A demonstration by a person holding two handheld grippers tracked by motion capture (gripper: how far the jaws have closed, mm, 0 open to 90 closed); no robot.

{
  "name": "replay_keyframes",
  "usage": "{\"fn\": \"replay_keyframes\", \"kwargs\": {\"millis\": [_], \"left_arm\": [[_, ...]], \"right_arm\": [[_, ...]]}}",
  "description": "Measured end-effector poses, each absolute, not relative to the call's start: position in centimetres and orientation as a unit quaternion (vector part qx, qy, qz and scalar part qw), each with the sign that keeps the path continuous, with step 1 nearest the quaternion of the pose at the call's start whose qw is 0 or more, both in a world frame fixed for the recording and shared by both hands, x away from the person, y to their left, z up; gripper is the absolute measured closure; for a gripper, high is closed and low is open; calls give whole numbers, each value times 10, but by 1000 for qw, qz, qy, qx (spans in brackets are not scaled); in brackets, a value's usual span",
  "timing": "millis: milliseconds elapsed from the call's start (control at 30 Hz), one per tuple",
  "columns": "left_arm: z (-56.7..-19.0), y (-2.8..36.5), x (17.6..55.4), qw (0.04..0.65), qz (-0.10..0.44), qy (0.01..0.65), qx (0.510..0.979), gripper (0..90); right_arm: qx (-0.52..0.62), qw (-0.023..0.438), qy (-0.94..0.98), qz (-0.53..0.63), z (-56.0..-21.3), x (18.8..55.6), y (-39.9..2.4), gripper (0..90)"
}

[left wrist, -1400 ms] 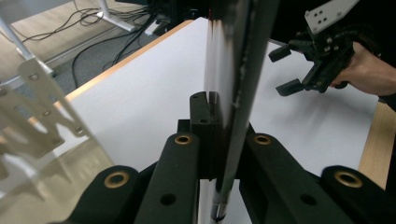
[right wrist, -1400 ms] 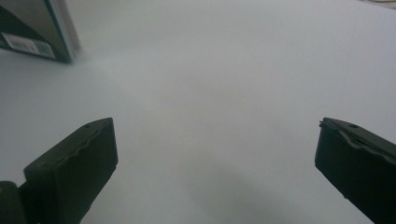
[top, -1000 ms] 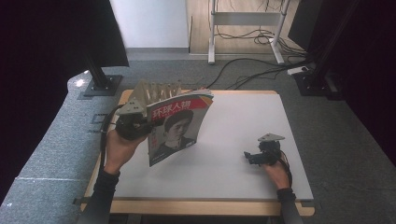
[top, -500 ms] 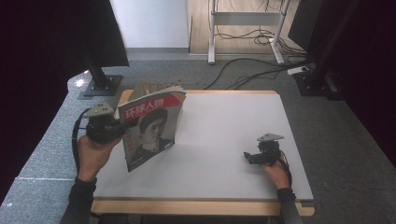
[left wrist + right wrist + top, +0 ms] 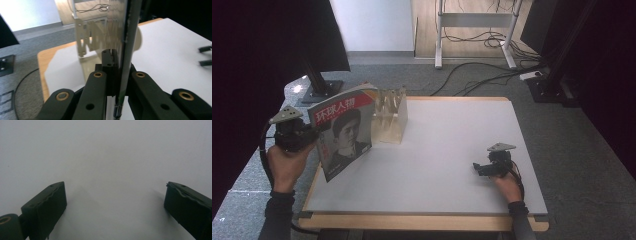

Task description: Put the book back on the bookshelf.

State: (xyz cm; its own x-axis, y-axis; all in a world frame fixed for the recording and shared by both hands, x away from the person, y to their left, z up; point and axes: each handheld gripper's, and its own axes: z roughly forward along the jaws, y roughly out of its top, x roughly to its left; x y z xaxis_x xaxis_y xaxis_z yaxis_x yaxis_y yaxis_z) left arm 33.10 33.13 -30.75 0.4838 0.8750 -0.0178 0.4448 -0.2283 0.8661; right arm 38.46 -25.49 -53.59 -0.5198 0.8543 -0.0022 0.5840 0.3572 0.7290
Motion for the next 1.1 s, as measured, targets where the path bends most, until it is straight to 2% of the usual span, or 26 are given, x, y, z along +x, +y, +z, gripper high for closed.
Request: {"fn": "replay_keyframes", "kwargs": {"millis": [567, 900, 1100], "left_arm": [[-317, 315, 390, 437, 278, 473, 713, 870], [-331, 301, 424, 463, 290, 480, 687, 870], [-341, 299, 433, 445, 263, 468, 717, 858]], "right_arm": [[449, 194, 800, 347, -536, 385, -255, 36], [450, 194, 800, 347, -536, 385, -255, 36], [450, 194, 800, 347, -536, 385, -255, 36]]}}
